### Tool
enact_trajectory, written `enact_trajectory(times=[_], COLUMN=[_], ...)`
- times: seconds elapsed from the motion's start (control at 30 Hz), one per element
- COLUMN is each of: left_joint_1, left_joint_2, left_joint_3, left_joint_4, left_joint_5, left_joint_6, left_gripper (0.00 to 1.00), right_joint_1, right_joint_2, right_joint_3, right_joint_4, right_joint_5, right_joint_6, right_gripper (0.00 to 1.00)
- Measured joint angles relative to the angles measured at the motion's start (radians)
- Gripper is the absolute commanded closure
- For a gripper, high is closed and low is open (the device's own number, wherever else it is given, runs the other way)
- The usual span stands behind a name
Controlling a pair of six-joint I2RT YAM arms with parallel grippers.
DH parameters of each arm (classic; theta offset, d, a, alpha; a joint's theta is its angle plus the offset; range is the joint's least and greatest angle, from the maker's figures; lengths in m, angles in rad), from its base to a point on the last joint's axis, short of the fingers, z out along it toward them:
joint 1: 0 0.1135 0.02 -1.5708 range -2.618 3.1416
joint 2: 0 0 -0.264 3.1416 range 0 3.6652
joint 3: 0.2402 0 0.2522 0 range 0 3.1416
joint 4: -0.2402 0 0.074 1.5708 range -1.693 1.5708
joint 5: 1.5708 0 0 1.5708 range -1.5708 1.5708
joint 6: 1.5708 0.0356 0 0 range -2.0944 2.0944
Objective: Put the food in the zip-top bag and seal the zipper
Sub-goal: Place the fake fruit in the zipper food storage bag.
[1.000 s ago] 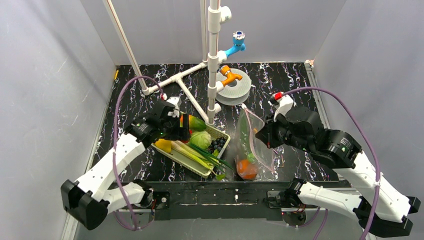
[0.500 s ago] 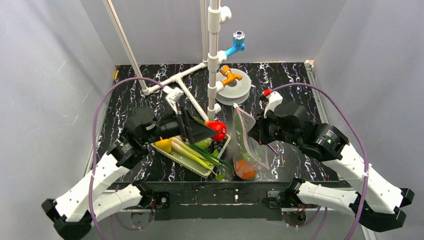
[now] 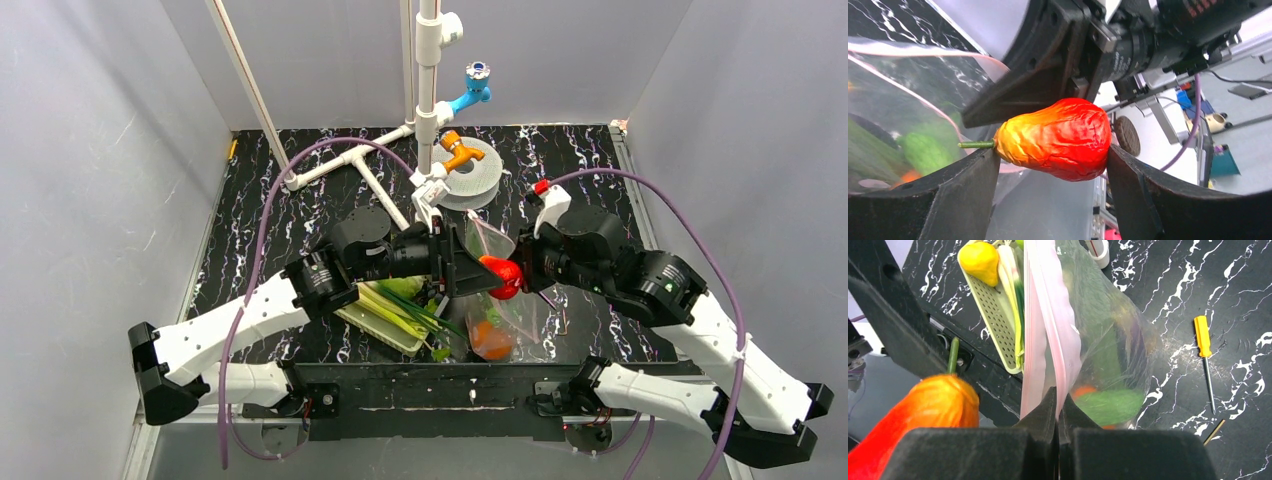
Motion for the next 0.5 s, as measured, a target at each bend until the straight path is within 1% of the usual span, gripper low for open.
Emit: enact_trajectory(times=[0.07, 0.23, 0.4, 0.5], left_joint_1=[-0.006, -0.003, -0.002, -0.002], left_joint_2=[0.005, 0.011, 0.031, 0.053], left_joint_3=[0.025, 0.053, 0.053, 0.053], left_joint_4=[-0.023, -0.112, -0.182, -0.224], left_joint_5=[-0.035, -0.190, -0.267, -0.289], left_joint_6=[0.009, 0.029, 0.031, 0.030], left_gripper=[0.86, 0.86, 0.86, 0.86], right_joint_1=[0.000, 0.005, 0.005, 0.006], right_joint_2=[-0.019, -0.070, -0.086, -0.074], right_joint_3=[0.000, 0.000, 0.004, 0.018], right_joint_4=[-0.003, -0.002, -0.001, 0.005], right_joint_5=[-0.007, -0.047, -0.069, -0.081], right_joint_6=[0.000, 0.000, 0.001, 0.002], right_gripper=[0.99, 0.99, 0.99, 0.99])
